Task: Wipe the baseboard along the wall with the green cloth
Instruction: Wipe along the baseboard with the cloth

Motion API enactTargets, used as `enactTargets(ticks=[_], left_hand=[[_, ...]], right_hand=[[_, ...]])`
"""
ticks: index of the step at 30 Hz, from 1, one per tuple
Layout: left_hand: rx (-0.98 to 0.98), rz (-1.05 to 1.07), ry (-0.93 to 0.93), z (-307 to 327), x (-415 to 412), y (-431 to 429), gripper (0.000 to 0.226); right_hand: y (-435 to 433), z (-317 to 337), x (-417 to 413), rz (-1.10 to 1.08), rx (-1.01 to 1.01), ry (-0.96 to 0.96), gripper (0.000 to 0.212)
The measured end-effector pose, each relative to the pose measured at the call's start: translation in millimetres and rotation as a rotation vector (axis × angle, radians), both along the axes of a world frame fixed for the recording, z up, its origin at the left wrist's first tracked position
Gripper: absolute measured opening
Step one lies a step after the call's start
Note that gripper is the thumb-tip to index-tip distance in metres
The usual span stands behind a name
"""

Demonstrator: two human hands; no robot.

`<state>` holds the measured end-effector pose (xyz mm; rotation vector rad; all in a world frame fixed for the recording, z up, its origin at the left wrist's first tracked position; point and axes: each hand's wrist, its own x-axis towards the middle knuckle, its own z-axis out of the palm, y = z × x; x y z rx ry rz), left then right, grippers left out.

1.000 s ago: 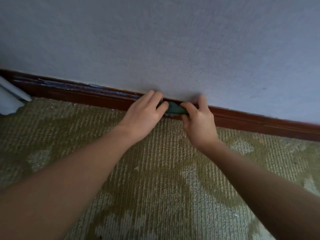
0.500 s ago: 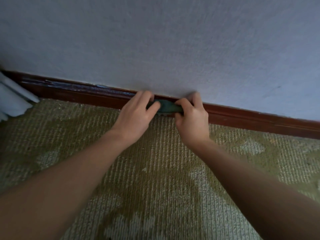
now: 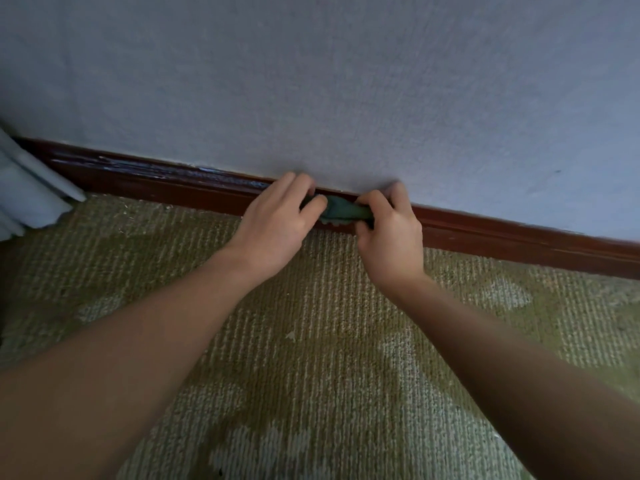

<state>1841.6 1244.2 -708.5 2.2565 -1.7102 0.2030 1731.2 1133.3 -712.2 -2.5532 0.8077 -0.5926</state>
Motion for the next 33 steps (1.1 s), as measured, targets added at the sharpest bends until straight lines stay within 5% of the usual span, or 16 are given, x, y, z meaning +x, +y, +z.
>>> enactTargets(ticks=[2, 10, 15, 18, 33], left_hand=[[-0.027, 0.013, 0.053, -1, 6, 6, 0.012], [-0.177, 0.039, 0.059, -1, 13, 12, 0.023], [-0.129, 0.061, 0.091, -5, 9, 11, 0.012], [-0.14, 0.085, 0.158, -5, 4, 6, 0.025], [-0.029, -0.116, 0.012, -7, 6, 0, 0.009]], right_hand=[[7, -3, 7, -0.015, 0.01, -0.006, 0.024], [17, 2, 19, 0.016, -0.003, -0.09, 0.017], [15, 0, 16, 0.031, 0.008, -0.074, 0.021], [5, 1, 6, 0.064, -0.04, -0.033, 0.023], [2, -11, -3, 0.034, -0.052, -0.081, 0.027]])
